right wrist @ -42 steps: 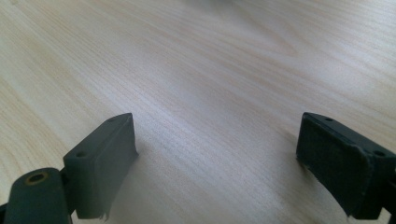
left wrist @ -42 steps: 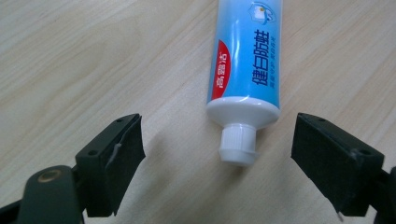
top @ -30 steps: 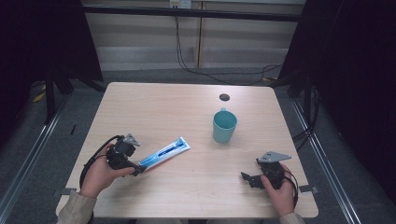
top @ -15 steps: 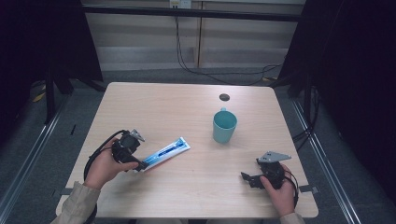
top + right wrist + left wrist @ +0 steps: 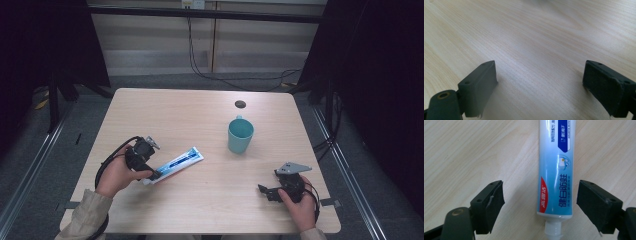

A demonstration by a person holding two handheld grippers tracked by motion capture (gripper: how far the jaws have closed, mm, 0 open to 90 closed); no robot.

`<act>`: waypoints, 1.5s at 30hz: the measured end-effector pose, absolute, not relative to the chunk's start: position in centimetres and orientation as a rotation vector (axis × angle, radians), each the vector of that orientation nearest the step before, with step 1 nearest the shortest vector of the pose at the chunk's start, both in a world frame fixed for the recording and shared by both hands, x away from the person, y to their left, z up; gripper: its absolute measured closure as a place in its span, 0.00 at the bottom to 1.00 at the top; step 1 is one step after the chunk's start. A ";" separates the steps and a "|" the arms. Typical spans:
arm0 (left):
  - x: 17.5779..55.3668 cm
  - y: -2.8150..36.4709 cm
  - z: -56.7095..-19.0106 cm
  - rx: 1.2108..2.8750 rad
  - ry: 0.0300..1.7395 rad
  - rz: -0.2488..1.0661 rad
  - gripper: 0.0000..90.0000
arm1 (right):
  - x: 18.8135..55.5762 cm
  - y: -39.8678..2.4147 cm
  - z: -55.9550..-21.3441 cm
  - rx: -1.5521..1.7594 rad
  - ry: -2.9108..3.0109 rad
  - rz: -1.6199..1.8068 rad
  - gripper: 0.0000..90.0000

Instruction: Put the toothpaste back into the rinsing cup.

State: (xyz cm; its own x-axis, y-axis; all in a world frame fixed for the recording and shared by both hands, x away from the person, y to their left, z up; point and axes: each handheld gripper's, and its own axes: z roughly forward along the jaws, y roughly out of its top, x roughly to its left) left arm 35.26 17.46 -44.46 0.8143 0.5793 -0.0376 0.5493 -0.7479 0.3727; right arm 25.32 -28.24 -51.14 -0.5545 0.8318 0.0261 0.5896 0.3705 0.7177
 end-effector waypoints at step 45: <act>36.2 14.1 -46.9 2.774 0.803 0.025 0.54 | 25.4 -28.2 -51.1 1.246 2.298 0.992 0.12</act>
State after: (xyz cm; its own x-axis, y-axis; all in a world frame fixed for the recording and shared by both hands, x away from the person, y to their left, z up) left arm 36.16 14.10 -46.92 0.8478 0.5276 -0.0532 0.5232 -0.8160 0.2459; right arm 25.38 -28.24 -51.14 -0.5553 0.8312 0.0287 0.5908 0.3700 0.7170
